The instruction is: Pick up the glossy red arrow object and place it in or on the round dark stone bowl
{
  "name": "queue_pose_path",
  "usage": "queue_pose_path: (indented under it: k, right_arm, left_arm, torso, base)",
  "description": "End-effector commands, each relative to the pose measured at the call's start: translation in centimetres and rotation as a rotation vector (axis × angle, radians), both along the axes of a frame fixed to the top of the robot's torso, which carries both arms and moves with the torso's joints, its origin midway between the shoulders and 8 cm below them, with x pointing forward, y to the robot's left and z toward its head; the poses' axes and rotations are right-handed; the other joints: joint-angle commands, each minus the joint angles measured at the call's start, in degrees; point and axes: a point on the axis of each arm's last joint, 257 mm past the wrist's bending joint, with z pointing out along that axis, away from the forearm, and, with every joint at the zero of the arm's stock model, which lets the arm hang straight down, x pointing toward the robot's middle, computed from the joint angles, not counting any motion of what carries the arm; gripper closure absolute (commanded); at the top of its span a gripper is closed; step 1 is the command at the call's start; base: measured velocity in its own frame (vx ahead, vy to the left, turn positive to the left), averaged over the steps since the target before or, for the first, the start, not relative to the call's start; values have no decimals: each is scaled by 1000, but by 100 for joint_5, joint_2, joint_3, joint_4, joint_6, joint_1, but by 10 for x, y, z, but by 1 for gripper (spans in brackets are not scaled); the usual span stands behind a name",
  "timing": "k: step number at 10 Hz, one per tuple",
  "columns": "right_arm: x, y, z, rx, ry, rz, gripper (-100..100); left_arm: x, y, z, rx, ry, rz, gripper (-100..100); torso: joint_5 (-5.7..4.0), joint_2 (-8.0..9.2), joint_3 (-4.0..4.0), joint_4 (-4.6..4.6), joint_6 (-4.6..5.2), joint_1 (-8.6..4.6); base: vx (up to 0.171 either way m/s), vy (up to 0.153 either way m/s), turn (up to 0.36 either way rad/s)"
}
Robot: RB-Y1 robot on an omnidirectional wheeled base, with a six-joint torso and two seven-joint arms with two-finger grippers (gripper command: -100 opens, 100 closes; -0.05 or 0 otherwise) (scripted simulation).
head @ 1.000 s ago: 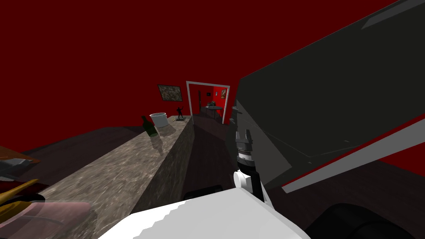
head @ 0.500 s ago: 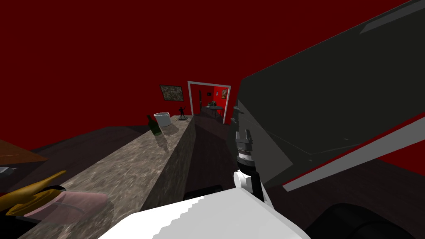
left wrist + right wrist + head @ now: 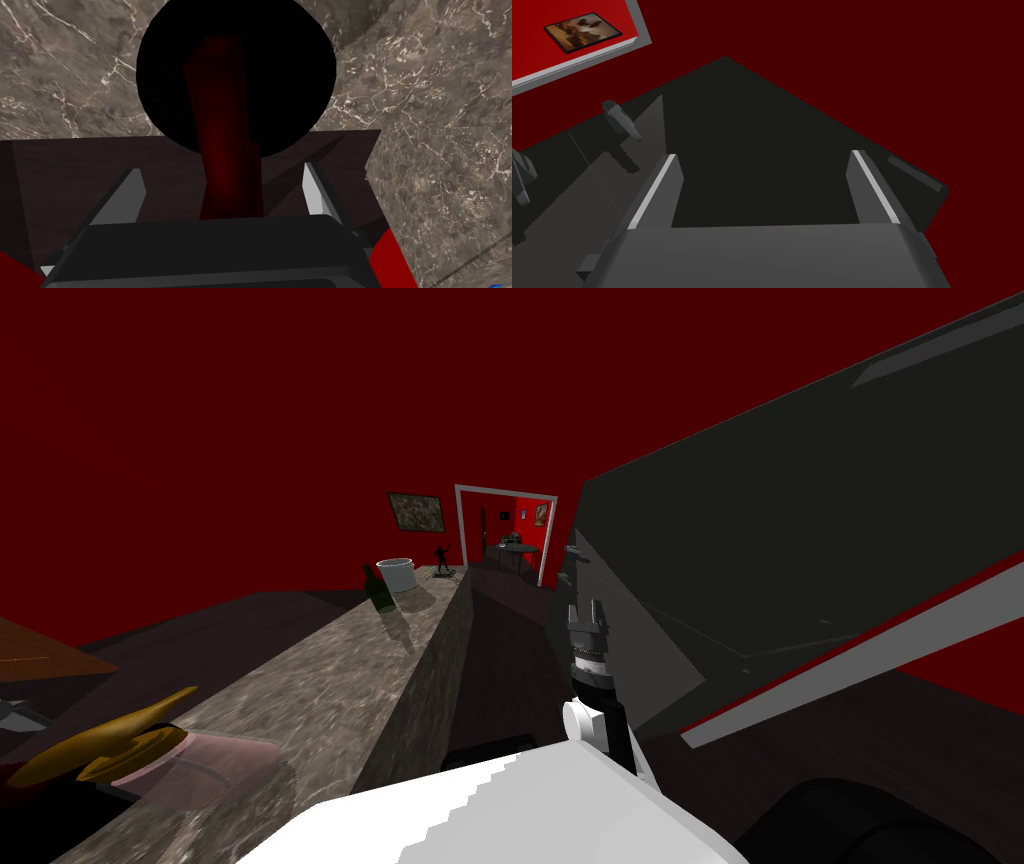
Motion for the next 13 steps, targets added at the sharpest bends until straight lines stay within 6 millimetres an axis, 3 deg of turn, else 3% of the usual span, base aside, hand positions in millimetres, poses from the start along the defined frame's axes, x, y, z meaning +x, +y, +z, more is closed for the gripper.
queue_pose_path:
  k: [1, 3, 4, 5, 7, 9, 13]
  right_arm:
    - [0, 0, 0, 0, 0, 0, 0]
    - [0, 0, 0, 0, 0, 0, 0]
    - [0, 0, 0, 0, 0, 0, 0]
    - [0, 0, 0, 0, 0, 0, 0]
    - [0, 0, 0, 0, 0, 0, 0]
    - [0, 0, 0, 0, 0, 0, 0]
    - [0, 0, 0, 0, 0, 0, 0]
  left_arm:
    - [0, 0, 0, 0, 0, 0, -100]
    - [0, 0, 0, 0, 0, 0, -100]
    - [0, 0, 0, 0, 0, 0, 0]
    - [-7, 1, 13, -3, 3, 0, -100]
    - [-10, 1, 18, -4, 4, -1, -100]
    - [-20, 1, 35, -9, 8, -1, -100]
    - [-19, 1, 35, -9, 8, -3, -100]
  torso:
    - [0, 0, 0, 0, 0, 0]
    - [-1, -2, -1, 0, 0, -3]
    - [-1, -2, -1, -1, 0, -4]
    - [-1, -2, -1, -1, 0, -4]
    - [-2, -16, -9, -3, 0, -2]
    - [-2, -17, -10, -4, 0, -3]
    - [-1, -4, -3, -1, 1, -4]
  base:
    - [0, 0, 0]
    - [0, 0, 0]
    - [0, 0, 0]
    - [25, 5, -11]
    - [44, 7, -4]
    - [49, 6, -6]
    - [13, 3, -2]
